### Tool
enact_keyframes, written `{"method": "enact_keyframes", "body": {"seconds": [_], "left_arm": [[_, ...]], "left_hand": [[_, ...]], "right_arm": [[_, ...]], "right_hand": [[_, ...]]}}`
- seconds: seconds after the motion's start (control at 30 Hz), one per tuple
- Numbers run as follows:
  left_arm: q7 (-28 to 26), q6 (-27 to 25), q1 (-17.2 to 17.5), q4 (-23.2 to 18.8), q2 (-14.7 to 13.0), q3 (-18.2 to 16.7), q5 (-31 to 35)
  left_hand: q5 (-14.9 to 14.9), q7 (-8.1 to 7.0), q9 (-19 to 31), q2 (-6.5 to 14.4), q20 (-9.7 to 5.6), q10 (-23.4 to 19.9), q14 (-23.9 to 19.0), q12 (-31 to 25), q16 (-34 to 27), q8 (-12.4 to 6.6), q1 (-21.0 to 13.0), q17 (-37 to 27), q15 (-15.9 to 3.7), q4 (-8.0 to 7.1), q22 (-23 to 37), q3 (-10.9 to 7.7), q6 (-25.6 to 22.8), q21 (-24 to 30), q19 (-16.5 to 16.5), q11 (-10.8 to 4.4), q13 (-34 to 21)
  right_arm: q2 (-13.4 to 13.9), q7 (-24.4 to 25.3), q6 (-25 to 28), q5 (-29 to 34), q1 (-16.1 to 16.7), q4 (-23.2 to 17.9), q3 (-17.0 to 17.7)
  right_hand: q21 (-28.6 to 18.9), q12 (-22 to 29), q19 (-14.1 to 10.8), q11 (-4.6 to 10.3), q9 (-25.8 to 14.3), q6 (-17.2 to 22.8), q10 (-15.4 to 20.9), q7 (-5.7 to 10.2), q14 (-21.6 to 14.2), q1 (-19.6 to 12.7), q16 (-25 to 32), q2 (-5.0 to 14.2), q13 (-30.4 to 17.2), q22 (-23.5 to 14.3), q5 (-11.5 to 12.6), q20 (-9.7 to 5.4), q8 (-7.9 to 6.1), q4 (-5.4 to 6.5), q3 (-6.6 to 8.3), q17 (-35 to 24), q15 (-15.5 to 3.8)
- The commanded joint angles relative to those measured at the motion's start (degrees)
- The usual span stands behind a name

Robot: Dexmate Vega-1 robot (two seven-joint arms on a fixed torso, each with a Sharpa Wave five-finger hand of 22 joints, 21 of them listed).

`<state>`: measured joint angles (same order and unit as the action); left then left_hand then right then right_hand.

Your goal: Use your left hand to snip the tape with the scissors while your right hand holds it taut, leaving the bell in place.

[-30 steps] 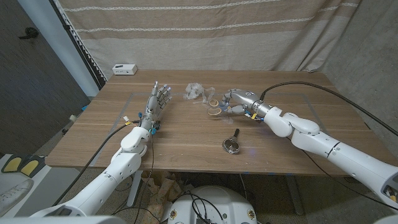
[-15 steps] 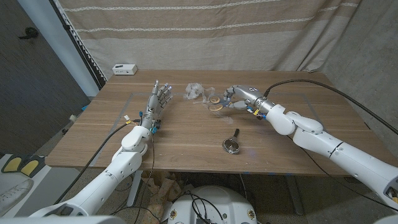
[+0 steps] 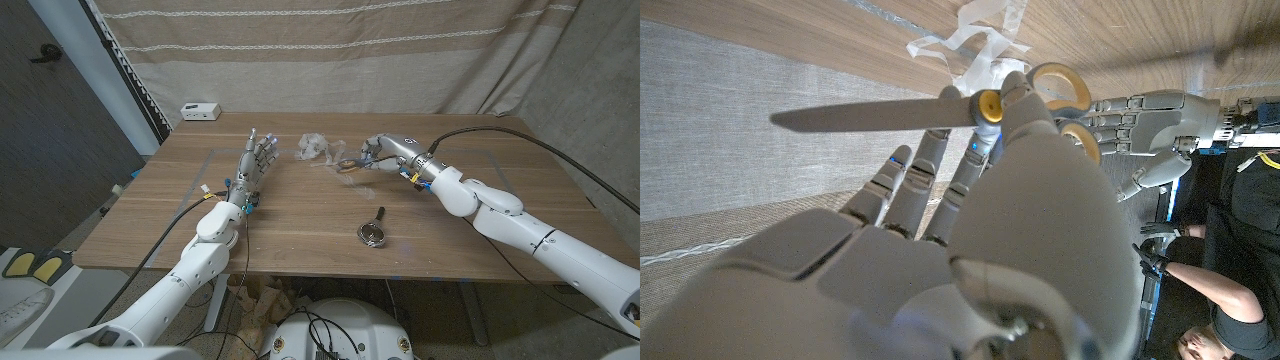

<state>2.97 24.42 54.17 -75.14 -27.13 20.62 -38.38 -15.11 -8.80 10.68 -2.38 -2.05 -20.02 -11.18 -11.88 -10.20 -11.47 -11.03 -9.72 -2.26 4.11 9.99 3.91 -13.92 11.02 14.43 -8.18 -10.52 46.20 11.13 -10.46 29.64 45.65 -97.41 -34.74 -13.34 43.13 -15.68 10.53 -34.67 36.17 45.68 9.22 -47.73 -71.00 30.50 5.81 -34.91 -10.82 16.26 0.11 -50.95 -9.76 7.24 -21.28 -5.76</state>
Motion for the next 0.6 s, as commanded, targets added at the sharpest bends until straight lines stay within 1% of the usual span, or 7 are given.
{"method": "enact_keyframes", "body": {"seconds": [0.03, 0.13, 0.27, 0.33, 0.43, 0.5, 0.6], "left_arm": [[0.37, 0.1, -0.24, 0.83, 0.34, 0.0, -0.28], [0.62, 0.24, -0.38, 1.29, 0.5, 0.03, -0.39], [0.73, 0.26, -0.5, 1.47, 0.6, 0.01, -0.5], [0.84, 0.22, -0.55, 1.53, 0.61, 0.02, -0.56], [0.85, 0.24, -0.58, 1.59, 0.66, 0.01, -0.59], [0.88, 0.33, -0.61, 1.66, 0.72, 0.02, -0.57], [0.87, 0.32, -0.61, 1.67, 0.77, 0.06, -0.57]], "left_hand": [[-0.19, -0.13, 0.09, 0.06, -0.1, -0.51, -0.83, -0.07, -0.44, -0.18, 0.58, -0.1, -5.87, -0.2, 0.15, 0.44, -0.21, 0.3, 0.42, -0.13, -0.33], [-0.2, -0.18, 0.09, 0.06, -0.08, -0.43, -0.95, -0.02, -0.46, -0.13, 0.64, -0.11, -5.85, -0.22, 0.15, 0.51, -0.16, 0.28, 0.4, 0.04, -0.33], [-0.23, -0.2, 0.09, 0.06, -0.08, -0.54, -1.06, -0.05, -0.48, -0.1, 0.7, -0.11, -5.92, -0.25, 0.15, 0.57, -0.13, 0.27, 0.39, -0.09, -0.33], [-0.24, -0.25, 0.09, 0.07, -0.06, -0.6, -1.1, -0.07, -0.49, -0.09, 0.73, -0.11, -5.98, -0.26, 0.16, 0.59, -0.13, 0.26, 0.36, -0.17, -0.33], [-0.25, -0.24, 0.09, 0.08, -0.1, -0.58, -1.14, -0.05, -0.48, -0.08, 0.8, -0.12, -5.91, -0.3, 0.16, 0.64, -0.13, 0.27, 0.4, -0.11, -0.33], [-0.26, -0.29, 0.09, 0.08, -0.08, -0.59, -1.23, -0.04, -0.5, -0.06, 0.86, -0.12, -5.88, -0.32, 0.16, 0.68, -0.12, 0.26, 0.4, -0.27, -0.33], [-0.27, -0.31, 0.1, 0.07, 0.02, -0.6, -1.37, -0.03, -0.54, -0.04, 0.92, -0.12, -5.98, -0.35, 0.16, 0.73, -0.08, 0.29, 0.48, -0.09, -0.33]], "right_arm": [[-0.55, 1.86, -0.38, -1.38, 0.9, 0.04, 1.22], [-0.72, 2.15, -0.77, -1.84, 0.99, 0.25, 1.33], [-1.38, 3.84, -1.88, -3.17, 1.57, 0.8, 1.93], [-1.42, 4.02, -2.1, -3.53, 1.71, 0.73, 2.15], [-1.44, 4.08, -2.39, -4.24, 1.91, 0.64, 2.5], [-1.41, 3.98, -2.63, -4.88, 2.07, 0.61, 2.77], [-1.35, 4.96, -2.64, -4.77, 2.62, 0.16, 3.28]], "right_hand": [[-0.59, -0.77, -1.39, 1.0, 1.24, 1.49, 2.11, 0.54, -1.93, -2.77, 1.9, 2.62, 1.16, -0.31, 0.84, -0.68, -0.25, 2.25, 1.03, -2.11, -8.01], [-0.75, -1.12, -1.9, 1.05, 1.91, 1.66, 2.06, 0.48, -1.86, -3.02, 2.44, 2.68, 1.52, -0.36, 0.96, -2.45, -0.14, 2.18, 0.68, -3.15, -8.01], [-0.98, -1.25, -2.55, 0.81, 2.65, 0.89, 1.4, 0.81, -2.21, -3.45, 2.79, 3.19, 1.26, -0.4, 0.99, -3.77, 0.3, 2.23, 0.43, -3.83, -8.08], [-1.73, -1.18, -4.44, 1.01, 3.29, 0.9, 1.17, 0.61, -2.83, -3.85, 2.94, 3.37, 1.11, -0.48, 0.93, -5.12, 0.33, 2.24, 0.08, -4.07, -8.06], [-1.93, -1.14, -4.88, 1.07, 3.6, 0.97, 1.07, 0.47, -3.1, -4.16, 2.94, 3.41, 1.04, -0.54, 0.89, -6.14, 0.3, 2.18, -0.06, -4.15, -8.09], [-1.95, -1.04, -4.89, 1.05, 3.81, 0.74, 0.91, 0.57, -3.45, -4.43, 3.07, 3.41, 0.86, -0.56, 0.86, -6.4, 0.39, 2.1, -0.16, -4.34, -8.08], [-1.92, -0.81, -4.68, 0.94, 4.1, 0.02, 0.61, 0.92, -3.55, -4.74, 3.0, 3.59, 0.43, -0.63, 0.77, -5.72, 0.67, 2.14, -0.28, -4.44, -8.04]]}}
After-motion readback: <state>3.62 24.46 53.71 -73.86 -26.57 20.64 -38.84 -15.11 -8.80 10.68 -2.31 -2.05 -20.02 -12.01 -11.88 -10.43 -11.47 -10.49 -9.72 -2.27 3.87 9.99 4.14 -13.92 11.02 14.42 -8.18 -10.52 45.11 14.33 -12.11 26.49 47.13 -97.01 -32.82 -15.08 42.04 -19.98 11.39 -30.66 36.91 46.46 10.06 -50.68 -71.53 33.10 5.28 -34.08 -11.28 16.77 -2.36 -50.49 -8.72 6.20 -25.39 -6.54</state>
